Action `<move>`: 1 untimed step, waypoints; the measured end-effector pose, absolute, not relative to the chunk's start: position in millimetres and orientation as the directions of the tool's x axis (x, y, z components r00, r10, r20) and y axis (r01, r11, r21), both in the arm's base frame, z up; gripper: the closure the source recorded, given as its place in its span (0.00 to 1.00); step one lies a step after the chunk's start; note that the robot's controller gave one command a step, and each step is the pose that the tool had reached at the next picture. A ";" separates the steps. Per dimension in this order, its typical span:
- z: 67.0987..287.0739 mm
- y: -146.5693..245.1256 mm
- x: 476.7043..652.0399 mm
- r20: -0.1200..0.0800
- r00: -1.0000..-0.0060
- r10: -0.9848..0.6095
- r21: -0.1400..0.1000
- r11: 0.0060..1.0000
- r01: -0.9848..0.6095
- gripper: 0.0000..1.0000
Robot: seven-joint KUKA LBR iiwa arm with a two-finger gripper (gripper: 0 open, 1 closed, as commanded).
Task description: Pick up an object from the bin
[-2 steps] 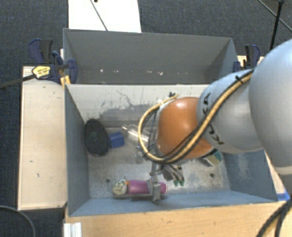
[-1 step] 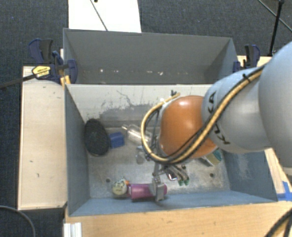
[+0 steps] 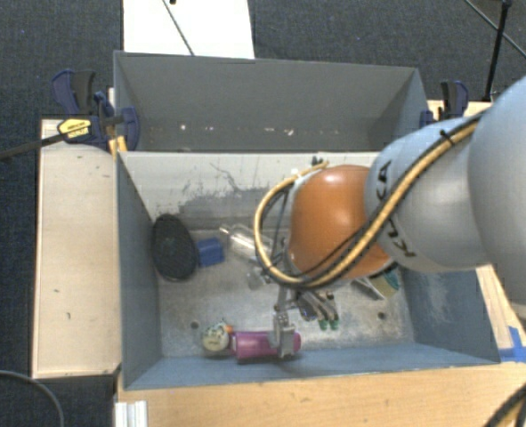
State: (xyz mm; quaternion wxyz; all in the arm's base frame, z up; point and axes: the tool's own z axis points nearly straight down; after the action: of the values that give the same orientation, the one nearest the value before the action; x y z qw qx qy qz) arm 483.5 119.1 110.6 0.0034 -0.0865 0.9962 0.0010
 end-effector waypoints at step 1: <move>77.3 126.9 479.1 0.005 -0.998 -0.058 0.000 0.998 -0.058 0.00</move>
Offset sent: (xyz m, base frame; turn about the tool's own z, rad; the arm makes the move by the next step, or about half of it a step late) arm -0.0064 0.0073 -0.0406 0.1153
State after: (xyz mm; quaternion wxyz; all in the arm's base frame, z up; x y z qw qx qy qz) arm 479.1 126.9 77.3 -0.0027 -0.0291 0.9996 0.0001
